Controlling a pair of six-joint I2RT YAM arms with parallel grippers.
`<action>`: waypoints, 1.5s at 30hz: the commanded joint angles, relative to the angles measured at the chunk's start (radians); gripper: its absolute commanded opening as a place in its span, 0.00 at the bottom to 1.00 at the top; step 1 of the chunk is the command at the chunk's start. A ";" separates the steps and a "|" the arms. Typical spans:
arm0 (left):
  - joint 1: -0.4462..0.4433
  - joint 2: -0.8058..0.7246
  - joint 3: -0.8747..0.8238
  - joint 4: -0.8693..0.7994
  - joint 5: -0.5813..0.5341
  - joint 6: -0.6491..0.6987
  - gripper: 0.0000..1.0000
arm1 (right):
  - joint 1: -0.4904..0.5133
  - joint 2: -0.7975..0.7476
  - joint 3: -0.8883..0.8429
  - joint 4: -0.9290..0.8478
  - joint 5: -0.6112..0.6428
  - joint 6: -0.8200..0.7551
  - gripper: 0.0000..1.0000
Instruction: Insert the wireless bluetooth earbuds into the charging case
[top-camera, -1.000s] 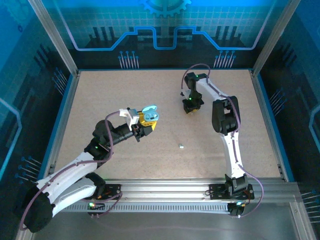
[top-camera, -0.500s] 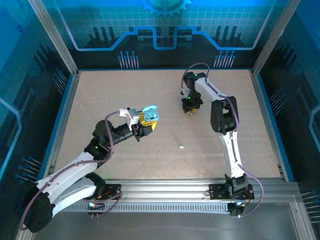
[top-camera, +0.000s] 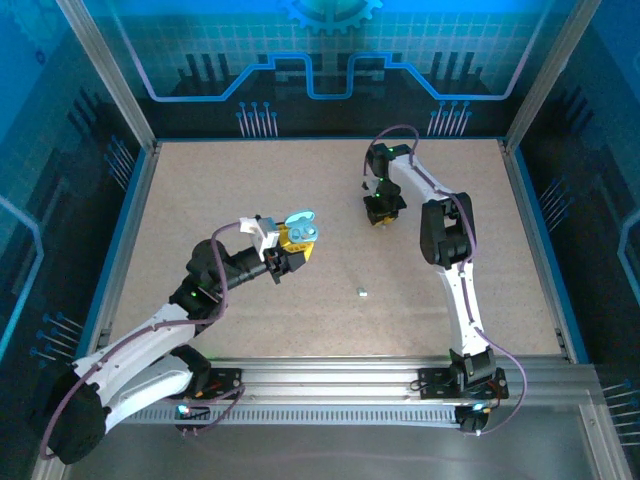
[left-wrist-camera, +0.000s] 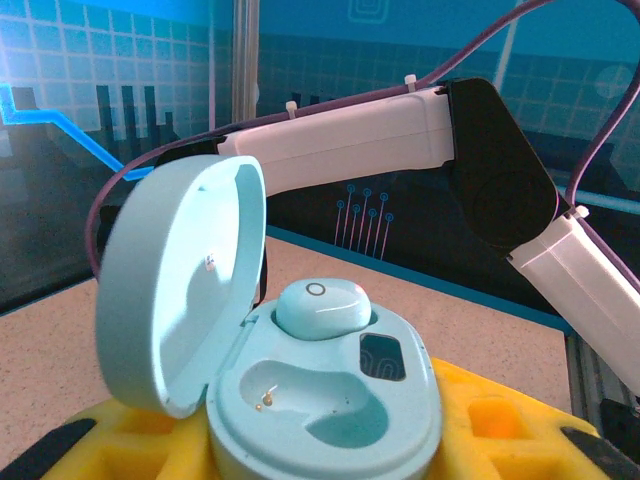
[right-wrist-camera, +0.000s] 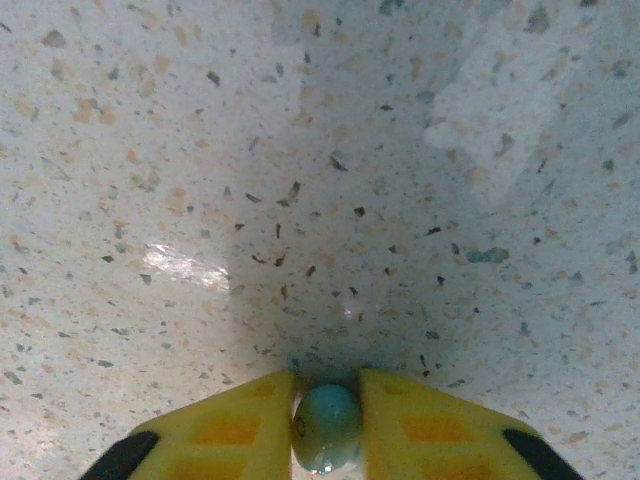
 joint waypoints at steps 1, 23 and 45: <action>-0.006 0.005 0.015 0.008 -0.020 0.017 0.34 | 0.020 0.010 0.003 -0.055 0.014 0.021 0.19; 0.000 0.160 0.021 0.151 -0.111 0.054 0.34 | 0.016 -0.889 -0.589 0.544 -1.027 0.446 0.19; -0.100 0.332 0.061 0.386 -0.202 0.127 0.35 | 0.109 -0.939 -0.661 0.675 -1.133 0.570 0.20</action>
